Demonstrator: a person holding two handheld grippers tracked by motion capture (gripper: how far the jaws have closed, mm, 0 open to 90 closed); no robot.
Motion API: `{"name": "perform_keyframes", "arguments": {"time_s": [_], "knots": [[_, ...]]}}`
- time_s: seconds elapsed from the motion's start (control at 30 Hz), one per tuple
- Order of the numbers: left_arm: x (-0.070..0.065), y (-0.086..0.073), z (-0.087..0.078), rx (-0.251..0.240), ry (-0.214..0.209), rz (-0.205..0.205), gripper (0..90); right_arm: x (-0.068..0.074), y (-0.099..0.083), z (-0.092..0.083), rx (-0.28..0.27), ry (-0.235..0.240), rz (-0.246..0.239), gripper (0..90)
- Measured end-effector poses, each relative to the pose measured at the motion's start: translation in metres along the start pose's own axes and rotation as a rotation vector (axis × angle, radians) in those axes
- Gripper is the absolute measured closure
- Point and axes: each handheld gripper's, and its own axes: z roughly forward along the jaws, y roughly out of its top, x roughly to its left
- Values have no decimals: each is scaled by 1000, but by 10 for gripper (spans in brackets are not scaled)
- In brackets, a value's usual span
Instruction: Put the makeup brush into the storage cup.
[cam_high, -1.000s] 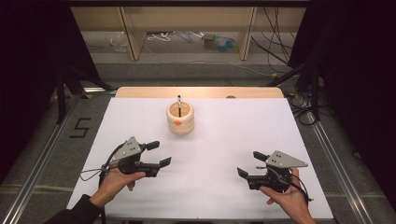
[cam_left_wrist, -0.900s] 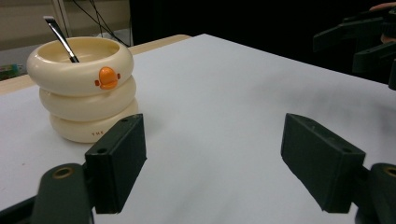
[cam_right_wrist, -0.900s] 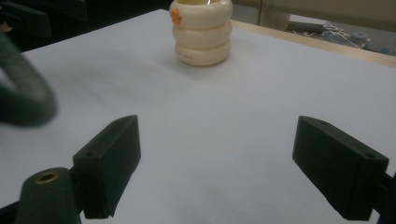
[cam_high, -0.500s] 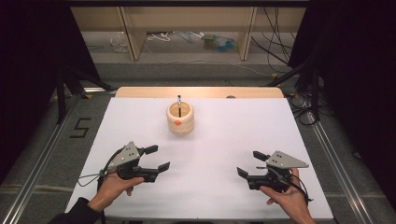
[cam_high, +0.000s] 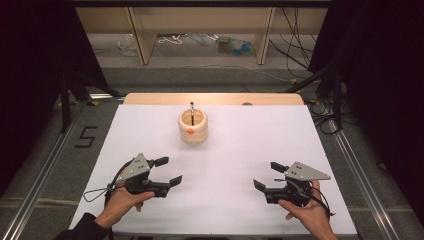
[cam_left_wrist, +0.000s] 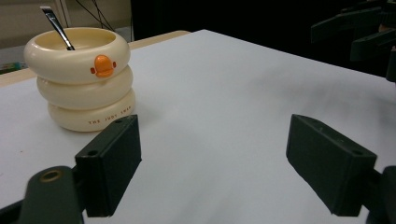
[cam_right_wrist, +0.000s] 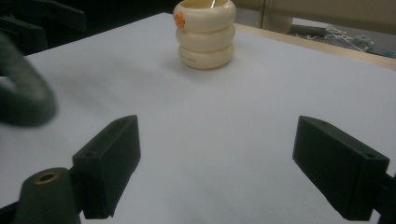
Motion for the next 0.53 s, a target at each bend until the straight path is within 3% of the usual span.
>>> {"name": "perform_keyframes", "arguments": {"time_s": [0.53], "knots": [[1, 0, 0, 2, -7, 11, 186, 0, 0, 0, 1, 3, -2, 163]]}}
